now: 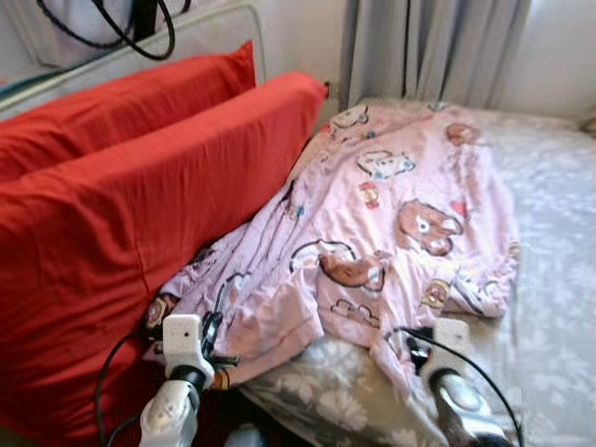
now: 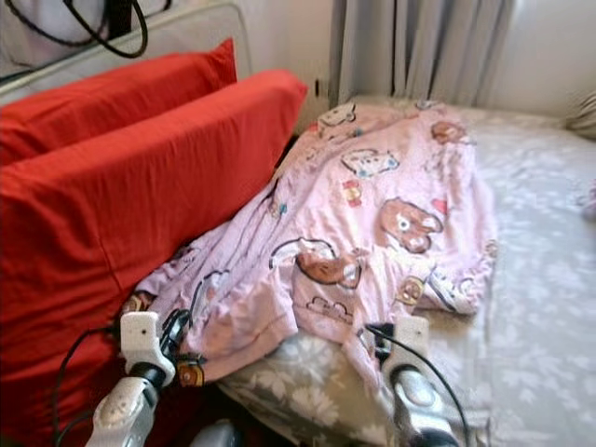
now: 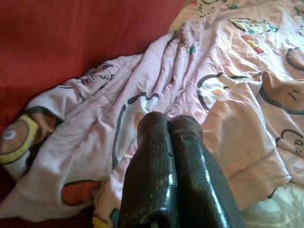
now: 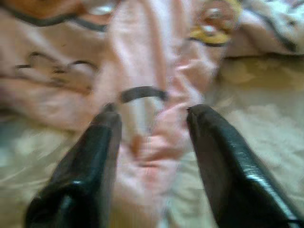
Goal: Clean up the room
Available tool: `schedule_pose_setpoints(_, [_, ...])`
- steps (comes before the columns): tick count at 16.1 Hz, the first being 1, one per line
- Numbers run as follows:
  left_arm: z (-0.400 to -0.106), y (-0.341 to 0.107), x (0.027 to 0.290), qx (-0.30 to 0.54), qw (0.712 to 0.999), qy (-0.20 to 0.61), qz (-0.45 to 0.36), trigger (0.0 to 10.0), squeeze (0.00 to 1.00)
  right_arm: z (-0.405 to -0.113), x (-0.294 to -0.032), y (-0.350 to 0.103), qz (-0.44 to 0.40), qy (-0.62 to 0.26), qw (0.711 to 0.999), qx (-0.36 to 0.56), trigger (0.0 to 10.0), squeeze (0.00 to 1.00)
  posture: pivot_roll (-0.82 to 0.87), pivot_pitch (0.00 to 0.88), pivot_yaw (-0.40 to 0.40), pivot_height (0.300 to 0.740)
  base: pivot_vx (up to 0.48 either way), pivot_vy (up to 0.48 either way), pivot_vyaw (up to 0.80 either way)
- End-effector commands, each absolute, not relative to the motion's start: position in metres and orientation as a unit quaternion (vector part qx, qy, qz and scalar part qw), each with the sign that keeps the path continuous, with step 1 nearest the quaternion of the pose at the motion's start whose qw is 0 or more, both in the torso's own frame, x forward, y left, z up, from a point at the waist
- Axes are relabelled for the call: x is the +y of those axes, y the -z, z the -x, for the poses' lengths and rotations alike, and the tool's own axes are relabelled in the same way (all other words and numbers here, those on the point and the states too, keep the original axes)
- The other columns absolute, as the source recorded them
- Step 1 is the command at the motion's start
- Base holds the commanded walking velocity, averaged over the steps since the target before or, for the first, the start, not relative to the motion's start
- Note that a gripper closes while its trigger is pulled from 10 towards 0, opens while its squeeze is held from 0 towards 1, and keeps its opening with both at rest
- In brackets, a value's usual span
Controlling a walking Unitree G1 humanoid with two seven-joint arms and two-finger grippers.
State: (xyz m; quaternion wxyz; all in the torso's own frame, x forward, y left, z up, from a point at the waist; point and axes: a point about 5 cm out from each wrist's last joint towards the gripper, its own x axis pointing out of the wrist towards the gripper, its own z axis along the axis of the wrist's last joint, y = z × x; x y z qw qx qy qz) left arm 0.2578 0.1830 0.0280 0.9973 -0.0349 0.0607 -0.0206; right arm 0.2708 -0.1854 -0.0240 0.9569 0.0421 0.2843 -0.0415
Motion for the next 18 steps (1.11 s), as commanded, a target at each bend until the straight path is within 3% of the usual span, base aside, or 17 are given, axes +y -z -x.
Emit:
schedule_pose_setpoints(1, [-0.260, -0.033, 0.186, 0.054, 0.998, 0.019, 0.033, 10.0, 0.00, -0.273, -0.180, 0.024, -0.035, 0.027, 0.955, 0.292, 10.0, 1.00, 0.08, 0.000, 0.048, 0.648, 0.000, 0.000, 0.00])
schedule_pose_setpoints(7, [-0.274, -0.060, 0.192, 0.017, 0.999, 0.007, 0.029, 10.0, 0.00, -0.275, -0.175, 0.025, -0.027, 0.028, 0.948, 0.317, 10.0, 1.00, 0.13, 0.000, 0.068, 0.648, 0.000, 0.000, 0.00])
schedule_pose_setpoints(10, [-0.273, -0.067, 0.194, 0.009, 1.000, 0.009, 0.024, 10.0, 0.00, -0.275, -0.177, 0.025, -0.027, 0.039, 0.947, 0.317, 10.0, 1.00, 0.15, 0.048, 0.073, 0.648, 0.000, 0.000, 0.00])
schedule_pose_setpoints(17, [-0.234, -0.069, 0.198, 0.028, 0.999, 0.004, 0.016, 10.0, 0.00, -0.272, -0.189, 0.026, -0.032, 0.077, 0.942, 0.324, 10.0, 1.00, 0.20, 0.156, 0.081, 0.648, 0.000, 0.000, 0.00])
schedule_pose_setpoints(18, [-0.228, -0.069, 0.198, 0.032, 0.999, 0.004, 0.016, 10.0, 0.00, -0.272, -0.189, 0.027, -0.033, 0.078, 0.942, 0.324, 10.0, 0.07, 0.21, 0.171, 0.084, 0.648, 0.000, 0.000, 0.00])
